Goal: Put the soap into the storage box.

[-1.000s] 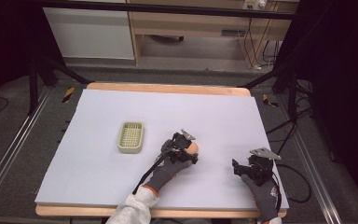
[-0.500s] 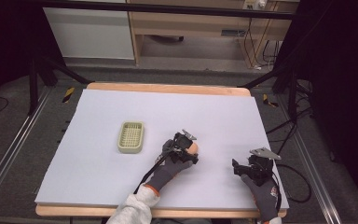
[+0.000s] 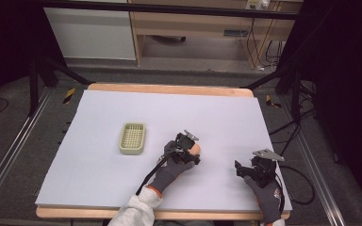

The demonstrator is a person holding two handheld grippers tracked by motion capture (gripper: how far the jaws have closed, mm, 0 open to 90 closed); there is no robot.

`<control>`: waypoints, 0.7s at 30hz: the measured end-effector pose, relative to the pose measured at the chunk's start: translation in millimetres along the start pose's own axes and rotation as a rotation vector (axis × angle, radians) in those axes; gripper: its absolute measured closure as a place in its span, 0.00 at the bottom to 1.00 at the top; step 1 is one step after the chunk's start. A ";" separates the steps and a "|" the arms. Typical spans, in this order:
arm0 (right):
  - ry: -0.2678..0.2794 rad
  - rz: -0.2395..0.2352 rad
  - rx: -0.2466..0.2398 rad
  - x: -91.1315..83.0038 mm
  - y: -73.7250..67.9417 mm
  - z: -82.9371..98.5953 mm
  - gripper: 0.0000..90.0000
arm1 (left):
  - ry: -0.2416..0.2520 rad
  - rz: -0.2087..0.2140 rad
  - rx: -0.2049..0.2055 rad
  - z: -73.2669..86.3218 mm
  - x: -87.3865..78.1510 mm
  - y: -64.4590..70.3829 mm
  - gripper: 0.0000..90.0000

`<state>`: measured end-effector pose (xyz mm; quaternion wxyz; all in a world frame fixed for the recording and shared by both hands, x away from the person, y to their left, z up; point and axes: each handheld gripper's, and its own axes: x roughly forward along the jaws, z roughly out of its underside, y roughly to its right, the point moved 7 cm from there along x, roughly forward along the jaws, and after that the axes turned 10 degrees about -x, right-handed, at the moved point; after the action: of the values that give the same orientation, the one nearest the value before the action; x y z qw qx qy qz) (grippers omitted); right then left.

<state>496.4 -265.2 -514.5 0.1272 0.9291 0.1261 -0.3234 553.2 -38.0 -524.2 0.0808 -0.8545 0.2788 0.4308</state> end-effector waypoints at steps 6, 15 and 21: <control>-0.001 0.000 0.001 -0.2 -0.2 0.0 0.11 | 0.011 0.005 0.015 -0.4 -4.9 3.0 0.35; 0.002 0.001 0.000 -0.6 0.1 -0.3 0.11 | 0.035 0.017 0.025 -3.3 -24.0 -0.7 0.35; 0.004 0.003 -0.005 -1.1 0.3 -0.5 0.11 | 0.063 0.023 0.022 -4.7 -44.6 -8.2 0.35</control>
<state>496.0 -265.4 -513.4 0.1300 0.9296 0.1259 -0.3210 539.8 -14.8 -487.3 0.0763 -0.8634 0.2960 0.4015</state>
